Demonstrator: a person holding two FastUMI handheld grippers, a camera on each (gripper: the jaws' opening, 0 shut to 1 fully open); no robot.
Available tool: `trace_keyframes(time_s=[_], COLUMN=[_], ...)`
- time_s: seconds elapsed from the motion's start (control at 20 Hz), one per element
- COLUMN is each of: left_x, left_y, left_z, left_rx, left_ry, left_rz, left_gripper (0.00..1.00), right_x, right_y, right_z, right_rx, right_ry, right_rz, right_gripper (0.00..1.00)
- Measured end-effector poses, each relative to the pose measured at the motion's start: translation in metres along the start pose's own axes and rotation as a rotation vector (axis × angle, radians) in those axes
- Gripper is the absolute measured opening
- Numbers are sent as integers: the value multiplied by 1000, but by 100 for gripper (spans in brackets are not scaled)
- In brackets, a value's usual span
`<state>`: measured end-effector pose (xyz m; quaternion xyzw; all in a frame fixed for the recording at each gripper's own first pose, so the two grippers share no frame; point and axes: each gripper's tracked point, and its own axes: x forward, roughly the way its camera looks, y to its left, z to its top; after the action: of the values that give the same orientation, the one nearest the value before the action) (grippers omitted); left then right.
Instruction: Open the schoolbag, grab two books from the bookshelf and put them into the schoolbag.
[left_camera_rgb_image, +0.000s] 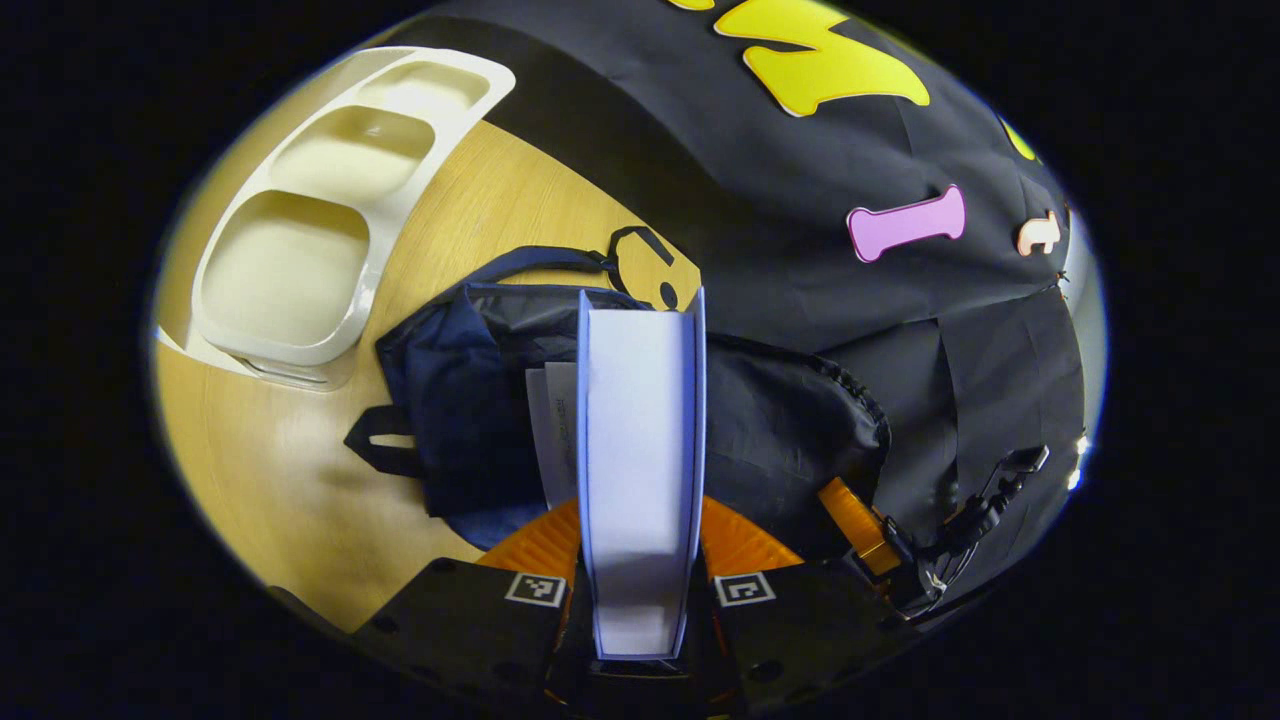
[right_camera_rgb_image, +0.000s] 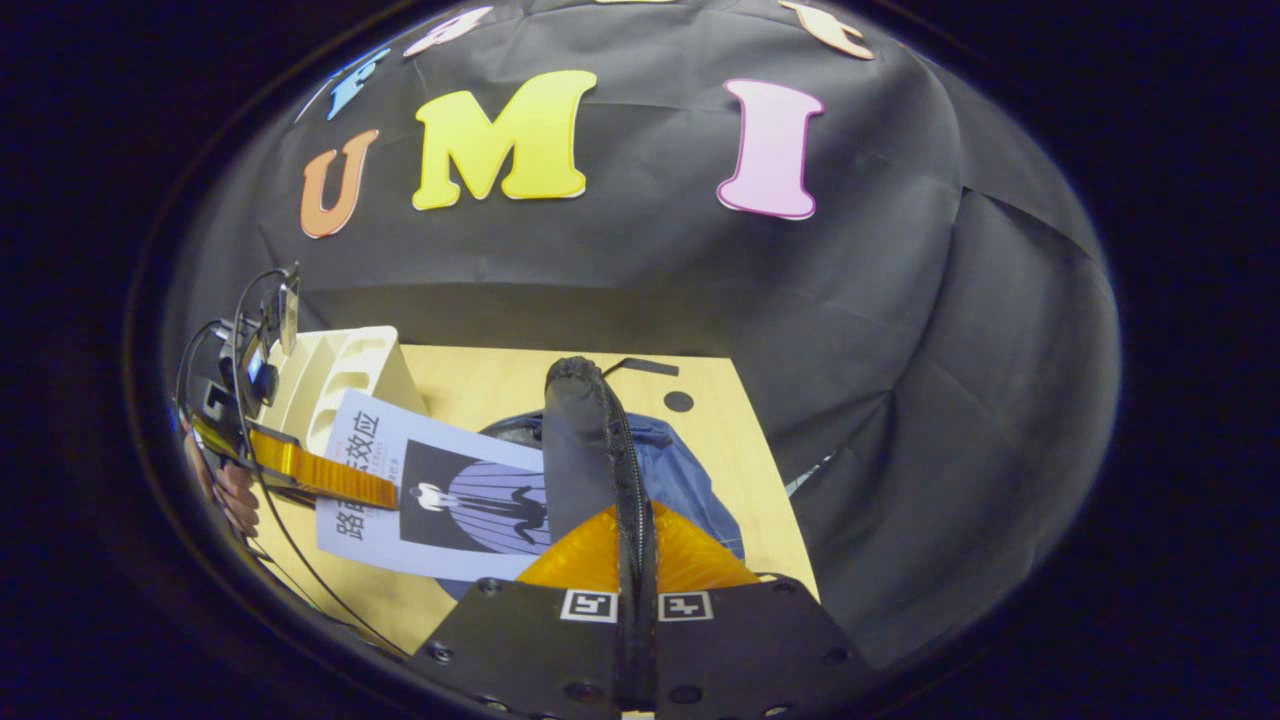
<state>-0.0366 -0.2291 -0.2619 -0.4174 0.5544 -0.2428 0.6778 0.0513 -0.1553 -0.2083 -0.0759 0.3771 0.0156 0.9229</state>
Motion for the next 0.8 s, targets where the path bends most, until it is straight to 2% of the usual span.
trace_keyframes(time_s=[0.1, 0.3, 0.65, 0.7, 0.8], left_x=[6, 28, 69, 76, 91], left_y=[-3, -16, -19, -20, -22], left_z=[-1, 0, 2, 4, 6], left_rx=[-26, -6, -105, -110, -137], left_ry=[-3, -5, 9, 13, 15], left_rz=[-19, -53, -139, -152, -180], left_gripper=[40, 40, 40, 42, 40], right_x=[-3, -8, -8, -8, -6], right_y=[0, -2, 0, 2, 2], right_z=[9, 25, 42, 43, 46], right_rx=[-6, -18, -58, -57, -54], right_ry=[-8, -22, -18, -13, -8], right_rz=[0, -6, -10, -6, -6], right_gripper=[0, 0, 0, 0, 0])
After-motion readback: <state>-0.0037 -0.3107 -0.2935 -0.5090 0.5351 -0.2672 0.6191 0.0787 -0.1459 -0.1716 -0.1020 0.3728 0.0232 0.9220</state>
